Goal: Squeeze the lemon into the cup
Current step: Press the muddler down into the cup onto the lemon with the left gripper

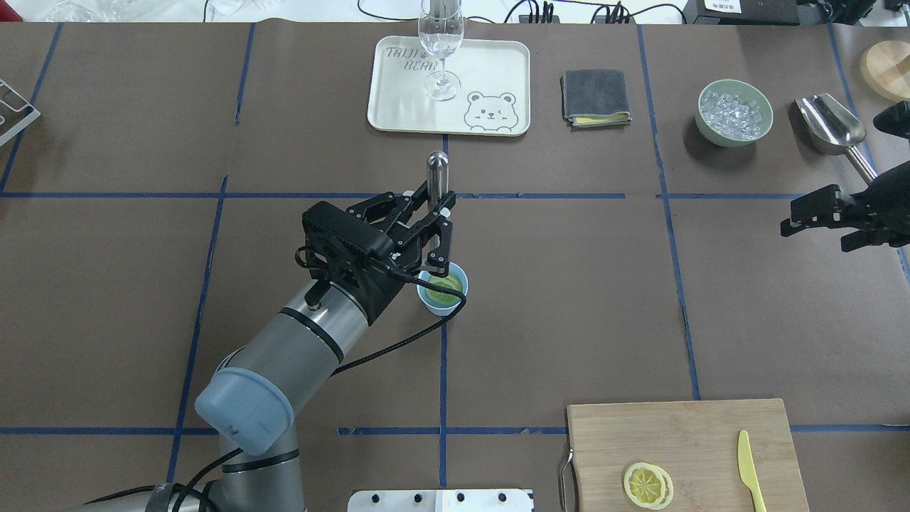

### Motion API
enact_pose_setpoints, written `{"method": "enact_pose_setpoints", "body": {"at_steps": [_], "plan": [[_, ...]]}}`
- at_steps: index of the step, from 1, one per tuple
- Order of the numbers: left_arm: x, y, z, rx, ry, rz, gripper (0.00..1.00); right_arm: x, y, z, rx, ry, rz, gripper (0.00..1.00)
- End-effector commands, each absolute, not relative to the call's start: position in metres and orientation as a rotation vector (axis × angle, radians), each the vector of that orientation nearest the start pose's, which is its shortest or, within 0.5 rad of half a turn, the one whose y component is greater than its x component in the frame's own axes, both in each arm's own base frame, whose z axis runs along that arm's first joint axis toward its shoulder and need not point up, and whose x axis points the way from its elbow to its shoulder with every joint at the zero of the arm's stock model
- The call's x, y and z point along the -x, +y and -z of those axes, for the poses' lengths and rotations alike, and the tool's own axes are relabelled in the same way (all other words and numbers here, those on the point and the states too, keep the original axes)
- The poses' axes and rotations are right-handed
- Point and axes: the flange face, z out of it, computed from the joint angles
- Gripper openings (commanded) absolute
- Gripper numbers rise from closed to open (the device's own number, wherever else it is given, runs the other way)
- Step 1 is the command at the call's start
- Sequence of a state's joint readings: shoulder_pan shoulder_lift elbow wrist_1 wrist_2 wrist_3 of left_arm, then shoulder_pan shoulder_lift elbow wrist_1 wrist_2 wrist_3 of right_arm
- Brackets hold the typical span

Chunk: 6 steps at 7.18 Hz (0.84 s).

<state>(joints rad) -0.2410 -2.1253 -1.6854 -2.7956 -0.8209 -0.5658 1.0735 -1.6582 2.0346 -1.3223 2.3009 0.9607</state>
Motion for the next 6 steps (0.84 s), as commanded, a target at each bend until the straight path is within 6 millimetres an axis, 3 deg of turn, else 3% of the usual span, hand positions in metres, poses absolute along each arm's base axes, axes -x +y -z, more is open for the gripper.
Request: {"method": "enact_pose_setpoints", "body": {"at_steps": [1, 6], "plan": [[-0.502, -0.329, -0.168, -1.438, 1.155, 0.236, 0.00, 0.158, -0.430, -0.438, 0.019, -0.931, -0.198, 1.00], [-0.531, -0.332, -0.190, -1.424, 1.118, 0.205, 0.00, 0.158, -0.429, -0.434, 0.021, -0.940, -0.196, 1.00]]}}
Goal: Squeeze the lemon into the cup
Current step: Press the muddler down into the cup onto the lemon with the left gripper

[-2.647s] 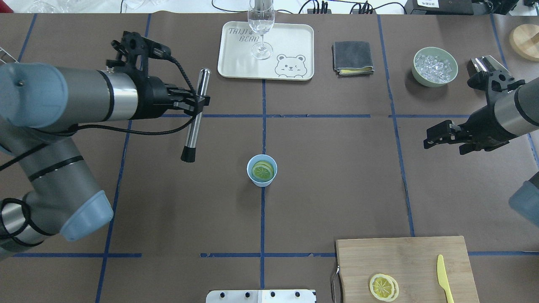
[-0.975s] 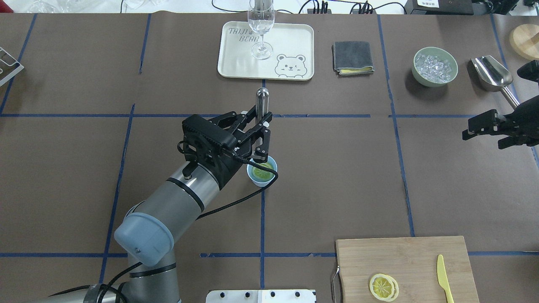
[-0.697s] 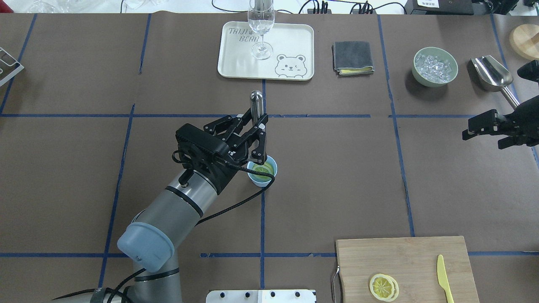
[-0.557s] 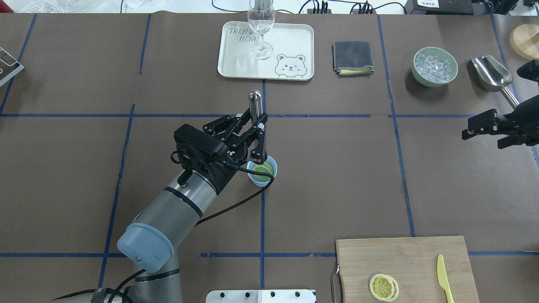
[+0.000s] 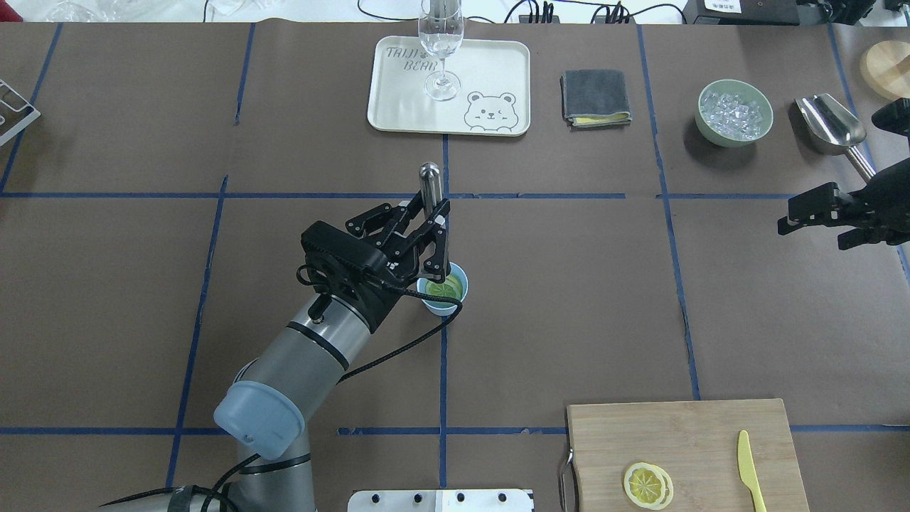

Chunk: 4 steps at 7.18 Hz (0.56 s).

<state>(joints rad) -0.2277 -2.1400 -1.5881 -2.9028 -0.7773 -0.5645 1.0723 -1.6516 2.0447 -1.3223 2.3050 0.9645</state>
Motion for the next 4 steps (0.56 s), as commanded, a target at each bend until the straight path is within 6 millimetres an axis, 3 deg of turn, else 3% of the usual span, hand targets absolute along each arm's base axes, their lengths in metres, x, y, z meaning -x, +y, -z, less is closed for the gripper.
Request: {"method": "enact_pose_setpoints", "body": {"at_steps": [1, 4], "plan": [[-0.536, -0.330, -0.193, -1.418, 1.114, 0.195, 0.00, 0.159, -0.430, -0.437, 0.024, -0.936, -0.199, 1.00], [-0.566, -0.321, -0.207, -1.397, 1.103, 0.160, 0.00, 0.160, -0.432, -0.440, 0.030, -0.932, -0.199, 1.00]]}}
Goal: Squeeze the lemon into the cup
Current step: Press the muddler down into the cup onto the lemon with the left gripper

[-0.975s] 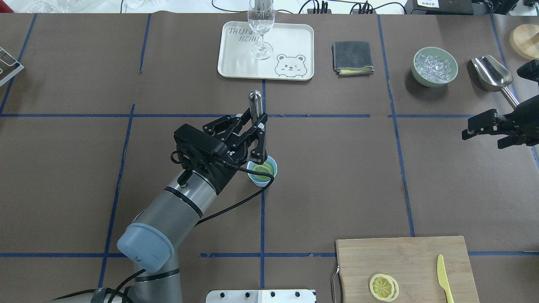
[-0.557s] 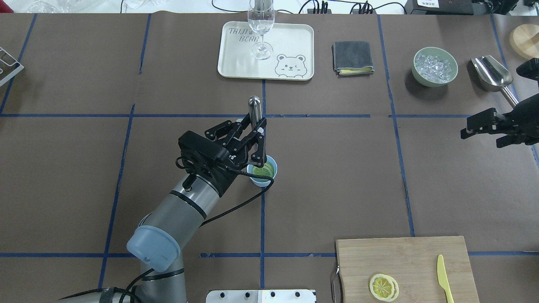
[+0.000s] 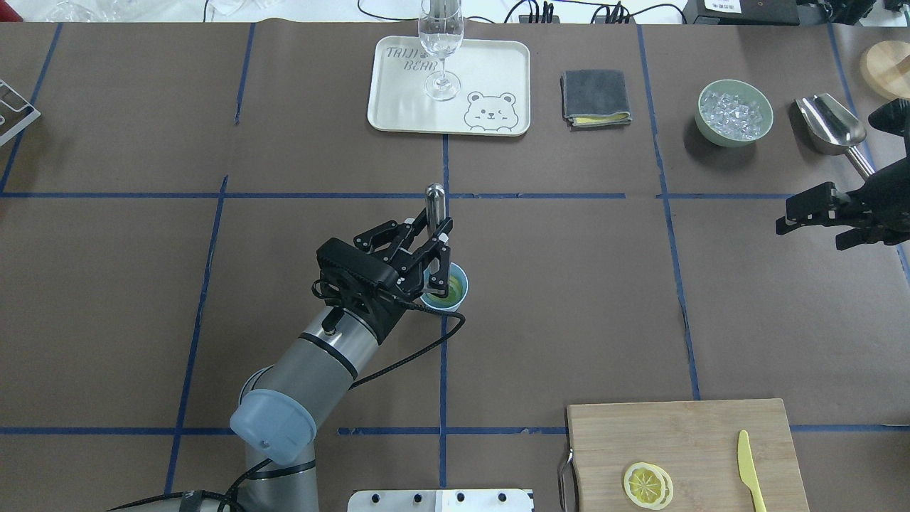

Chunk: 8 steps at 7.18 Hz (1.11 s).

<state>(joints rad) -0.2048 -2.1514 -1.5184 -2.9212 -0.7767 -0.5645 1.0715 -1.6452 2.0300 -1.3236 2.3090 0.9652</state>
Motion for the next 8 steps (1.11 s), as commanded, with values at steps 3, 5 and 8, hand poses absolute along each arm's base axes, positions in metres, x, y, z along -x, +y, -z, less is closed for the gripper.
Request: {"method": "enact_pose_setpoints", "body": {"at_steps": [3, 5, 8], "plan": [[-0.575, -0.322, -0.215, -1.390, 1.086, 0.144, 0.00, 0.160, -0.432, -0.437, 0.027, -0.938, -0.196, 1.00], [-0.577, -0.318, -0.216, -1.386, 1.088, 0.138, 0.00, 0.160, -0.431, -0.436, 0.031, -0.943, -0.194, 1.00], [-0.570, -0.318, -0.205, -1.400, 1.101, 0.144, 0.00, 0.160, -0.431, -0.435, 0.031, -0.945, -0.194, 1.00]]}}
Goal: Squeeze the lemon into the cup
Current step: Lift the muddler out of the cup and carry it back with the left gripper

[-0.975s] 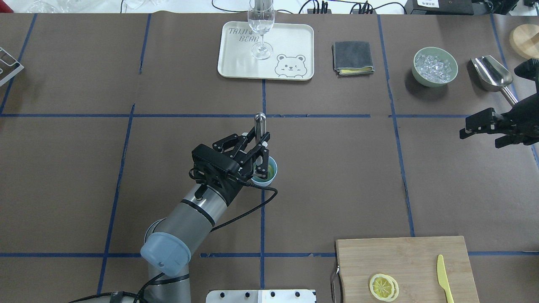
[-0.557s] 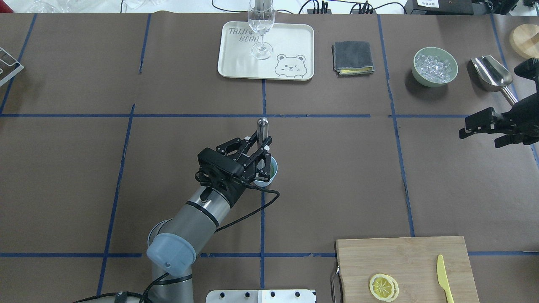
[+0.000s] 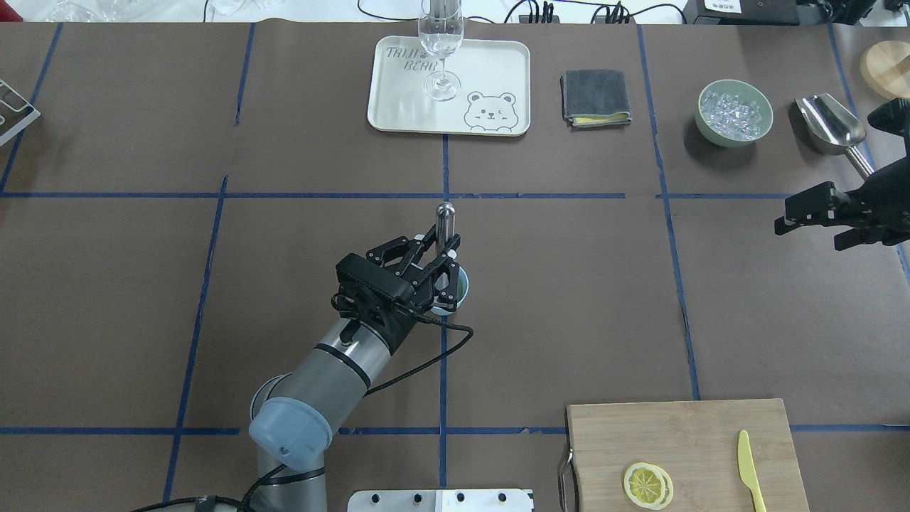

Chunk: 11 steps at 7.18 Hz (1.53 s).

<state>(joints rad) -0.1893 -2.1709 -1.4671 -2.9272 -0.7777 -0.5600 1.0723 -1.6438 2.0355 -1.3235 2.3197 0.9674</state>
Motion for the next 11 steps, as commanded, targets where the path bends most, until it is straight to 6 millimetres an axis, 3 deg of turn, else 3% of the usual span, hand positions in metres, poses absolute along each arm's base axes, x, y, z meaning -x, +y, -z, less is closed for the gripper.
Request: {"method": "enact_pose_setpoints", "body": {"at_steps": [1, 3, 6, 8, 9, 10, 11], "plan": [[-0.550, -0.313, -0.181, -1.439, 1.123, 0.138, 0.00, 0.158, -0.430, -0.434, 0.036, -0.954, -0.195, 1.00], [-0.494, -0.301, -0.126, -1.581, 1.122, 0.055, 0.00, 0.157, -0.430, -0.433, 0.039, -0.959, -0.196, 1.00], [-0.470, -0.335, -0.115, -1.589, 1.012, 0.059, 0.00, 0.156, -0.431, -0.436, 0.035, -0.954, -0.192, 1.00], [-0.471, -0.368, -0.129, -1.535, 0.833, -0.029, 0.00, 0.153, -0.431, -0.435, 0.032, -0.955, -0.196, 1.00], [-0.467, -0.392, -0.149, -1.481, 0.739, -0.118, 0.00, 0.152, -0.431, -0.435, 0.030, -0.955, -0.198, 1.00], [-0.438, -0.420, -0.162, -1.430, 0.743, -0.193, 0.00, 0.152, -0.431, -0.436, 0.032, -0.954, -0.199, 1.00], [-0.406, -0.453, -0.194, -1.280, 0.894, -0.214, 0.00, 0.151, -0.430, -0.436, 0.032, -0.954, -0.199, 1.00]]}}
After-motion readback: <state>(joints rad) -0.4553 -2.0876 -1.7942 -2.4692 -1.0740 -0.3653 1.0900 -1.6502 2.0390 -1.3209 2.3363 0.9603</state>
